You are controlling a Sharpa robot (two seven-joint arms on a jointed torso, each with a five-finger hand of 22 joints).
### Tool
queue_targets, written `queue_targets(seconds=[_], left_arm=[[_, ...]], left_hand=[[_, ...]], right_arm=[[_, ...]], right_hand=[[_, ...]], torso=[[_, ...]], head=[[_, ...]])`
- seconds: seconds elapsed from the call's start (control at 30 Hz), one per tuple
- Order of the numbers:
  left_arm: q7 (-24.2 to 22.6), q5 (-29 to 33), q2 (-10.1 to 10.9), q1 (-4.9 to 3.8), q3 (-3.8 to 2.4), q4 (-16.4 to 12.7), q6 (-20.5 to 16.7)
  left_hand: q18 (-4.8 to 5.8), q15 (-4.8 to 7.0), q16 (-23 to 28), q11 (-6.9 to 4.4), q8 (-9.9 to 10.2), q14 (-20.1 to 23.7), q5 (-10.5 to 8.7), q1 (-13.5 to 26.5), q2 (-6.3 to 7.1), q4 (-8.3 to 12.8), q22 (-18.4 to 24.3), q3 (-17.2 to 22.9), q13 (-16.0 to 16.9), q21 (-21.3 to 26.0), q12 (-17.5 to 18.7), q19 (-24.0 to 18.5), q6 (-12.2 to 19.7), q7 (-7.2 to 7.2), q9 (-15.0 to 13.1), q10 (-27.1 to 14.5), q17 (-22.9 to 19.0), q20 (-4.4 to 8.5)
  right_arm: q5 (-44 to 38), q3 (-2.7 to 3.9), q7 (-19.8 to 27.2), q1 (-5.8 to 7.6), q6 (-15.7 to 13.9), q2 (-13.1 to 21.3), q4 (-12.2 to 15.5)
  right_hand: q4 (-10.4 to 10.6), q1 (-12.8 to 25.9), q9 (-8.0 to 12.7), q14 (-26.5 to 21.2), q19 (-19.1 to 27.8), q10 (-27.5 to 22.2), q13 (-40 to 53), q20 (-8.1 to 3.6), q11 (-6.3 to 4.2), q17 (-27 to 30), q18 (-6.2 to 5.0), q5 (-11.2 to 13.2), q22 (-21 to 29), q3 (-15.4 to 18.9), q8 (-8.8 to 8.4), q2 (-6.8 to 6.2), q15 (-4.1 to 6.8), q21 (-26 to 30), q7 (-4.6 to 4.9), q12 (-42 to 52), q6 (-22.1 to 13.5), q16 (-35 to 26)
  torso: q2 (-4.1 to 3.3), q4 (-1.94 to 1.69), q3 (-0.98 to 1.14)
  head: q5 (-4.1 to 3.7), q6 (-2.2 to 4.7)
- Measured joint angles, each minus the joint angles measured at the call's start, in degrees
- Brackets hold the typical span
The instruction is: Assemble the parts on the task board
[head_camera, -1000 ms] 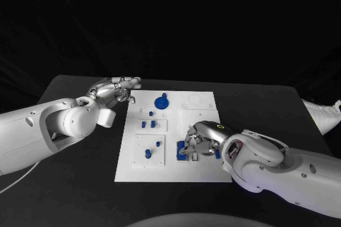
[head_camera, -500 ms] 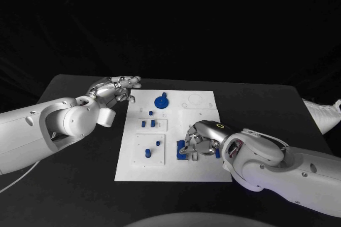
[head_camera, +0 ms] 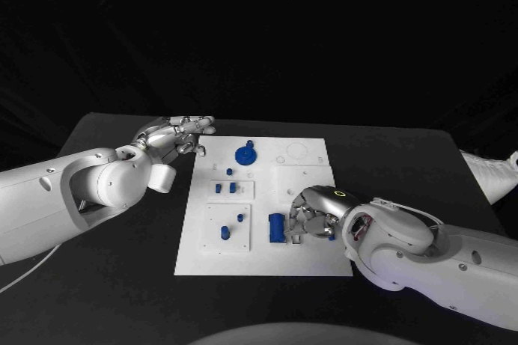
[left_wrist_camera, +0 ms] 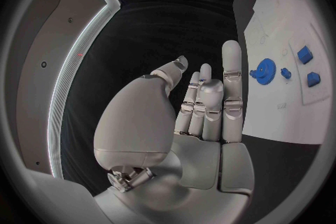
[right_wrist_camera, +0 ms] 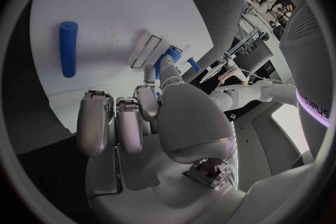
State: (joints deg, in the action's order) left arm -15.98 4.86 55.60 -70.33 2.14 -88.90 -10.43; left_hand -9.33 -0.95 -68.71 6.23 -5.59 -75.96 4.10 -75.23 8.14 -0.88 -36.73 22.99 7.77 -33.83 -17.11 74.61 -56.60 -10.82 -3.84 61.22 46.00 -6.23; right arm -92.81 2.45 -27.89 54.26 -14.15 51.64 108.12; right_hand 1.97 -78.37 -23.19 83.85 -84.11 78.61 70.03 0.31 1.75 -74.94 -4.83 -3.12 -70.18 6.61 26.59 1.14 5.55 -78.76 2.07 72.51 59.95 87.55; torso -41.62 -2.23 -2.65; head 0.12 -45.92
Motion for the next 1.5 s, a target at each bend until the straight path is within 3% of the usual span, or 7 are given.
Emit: queue_targets(seconds=[0.37,0.57,0.8,1.0,1.2,1.27,1.5], left_arm=[[-0.01,-0.01,0.04,0.00,0.00,-0.02,0.00],[-0.02,-0.02,0.03,0.00,0.00,-0.02,0.00],[-0.02,-0.03,0.05,0.00,0.00,-0.03,-0.01],[-0.03,-0.03,0.11,0.00,0.00,-0.13,-0.03],[-0.04,-0.03,0.13,0.00,0.07,-0.16,-0.03],[-0.04,-0.03,0.12,0.00,0.08,-0.16,-0.03],[-0.05,-0.03,0.04,0.00,0.11,-0.12,-0.03]], left_hand=[[0.00,-0.18,0.20,0.00,0.00,0.18,0.00,0.00,0.00,0.00,0.04,0.00,-0.01,0.00,-0.16,0.00,0.00,0.00,0.00,0.00,-0.13,0.00],[0.00,-0.18,0.20,0.00,0.00,0.18,0.00,0.00,0.00,0.00,0.04,0.00,-0.01,0.00,-0.16,0.00,0.00,0.00,0.00,0.00,-0.12,0.00],[0.00,-0.18,0.20,0.00,0.00,0.18,0.00,0.00,0.00,0.00,0.04,0.00,-0.01,0.00,-0.16,0.00,0.00,0.00,0.00,0.00,-0.12,0.00],[0.00,-0.18,0.20,0.00,0.00,0.18,0.00,0.00,0.00,0.00,0.04,0.00,0.04,0.00,-0.16,0.00,0.00,0.00,0.00,0.00,-0.12,0.00],[0.00,-0.18,0.20,0.00,0.00,0.18,0.00,0.17,-0.17,0.00,0.03,0.00,0.03,0.22,-0.16,0.00,0.42,-0.02,0.00,0.00,-0.32,0.00],[0.00,-0.18,0.20,0.00,0.00,0.18,0.00,0.23,-0.23,0.00,0.03,0.00,0.03,0.22,-0.16,0.00,0.42,-0.02,0.00,0.00,-0.32,0.00],[0.00,-0.18,0.20,0.00,0.00,0.18,0.00,0.23,-0.23,0.00,0.03,0.00,0.02,0.22,-0.16,0.00,0.42,-0.02,0.00,0.00,-0.31,0.00]], right_arm=[[-0.18,0.00,-0.38,-0.01,-0.28,0.02,0.19],[0.65,-0.02,0.65,-0.04,-2.58,1.49,1.42],[6.37,0.08,3.08,1.00,-5.31,7.33,3.11],[10.13,0.15,3.84,1.93,-5.65,12.39,3.45],[9.59,0.06,2.94,2.03,-4.84,14.50,3.68],[8.92,0.02,2.31,1.91,-4.36,14.67,3.63],[5.70,-0.16,-0.32,0.60,-2.46,13.78,3.09]], right_hand=[[0.33,0.69,0.01,0.05,0.00,-0.01,0.06,0.00,0.01,0.01,0.00,0.00,0.08,0.33,0.00,0.70,0.01,0.00,0.00,0.15,0.00,0.00],[0.49,1.01,0.06,0.15,0.00,-0.01,0.45,0.00,0.01,0.01,0.00,0.00,0.26,0.49,-0.03,1.00,-0.06,0.00,0.00,0.15,0.00,0.00],[1.45,1.90,2.07,0.22,0.64,-0.20,4.27,0.64,-0.20,0.01,0.00,-0.67,2.85,0.02,-4.38,1.88,-0.25,1.55,1.88,-4.74,-3.79,-0.79],[2.65,2.91,4.93,0.17,1.23,-0.19,1.84,1.48,-0.22,0.02,0.00,-2.54,3.79,-0.24,-9.34,3.03,-1.87,2.03,3.56,-7.66,-5.70,-1.11],[3.72,4.36,5.89,0.17,1.14,0.03,2.44,1.57,-0.02,0.02,0.00,-2.54,3.57,0.10,-10.27,2.63,-1.87,2.03,3.20,-7.41,-3.19,-1.11],[3.88,4.50,6.00,0.17,1.14,0.65,2.45,1.57,-0.64,0.02,-0.01,-2.54,3.57,-0.07,-10.43,2.49,-1.86,2.03,3.15,-7.41,-2.91,-1.11],[4.91,5.49,6.37,0.17,1.14,0.74,2.44,1.57,-0.73,0.03,0.00,-2.27,3.57,0.50,-11.11,1.49,-1.86,2.03,2.76,-7.41,-1.11,-1.11]], torso=[[0.00,0.00,-0.01],[0.03,-0.01,-0.02],[0.10,0.02,-0.08],[0.07,0.13,-0.04],[-0.01,0.35,0.14],[-0.01,0.46,0.20],[-0.05,0.51,0.32]], head=[[-0.03,0.04],[-0.14,0.14],[-0.62,0.41],[-1.20,0.68],[-1.30,0.80],[-1.31,0.85],[-1.19,0.84]])
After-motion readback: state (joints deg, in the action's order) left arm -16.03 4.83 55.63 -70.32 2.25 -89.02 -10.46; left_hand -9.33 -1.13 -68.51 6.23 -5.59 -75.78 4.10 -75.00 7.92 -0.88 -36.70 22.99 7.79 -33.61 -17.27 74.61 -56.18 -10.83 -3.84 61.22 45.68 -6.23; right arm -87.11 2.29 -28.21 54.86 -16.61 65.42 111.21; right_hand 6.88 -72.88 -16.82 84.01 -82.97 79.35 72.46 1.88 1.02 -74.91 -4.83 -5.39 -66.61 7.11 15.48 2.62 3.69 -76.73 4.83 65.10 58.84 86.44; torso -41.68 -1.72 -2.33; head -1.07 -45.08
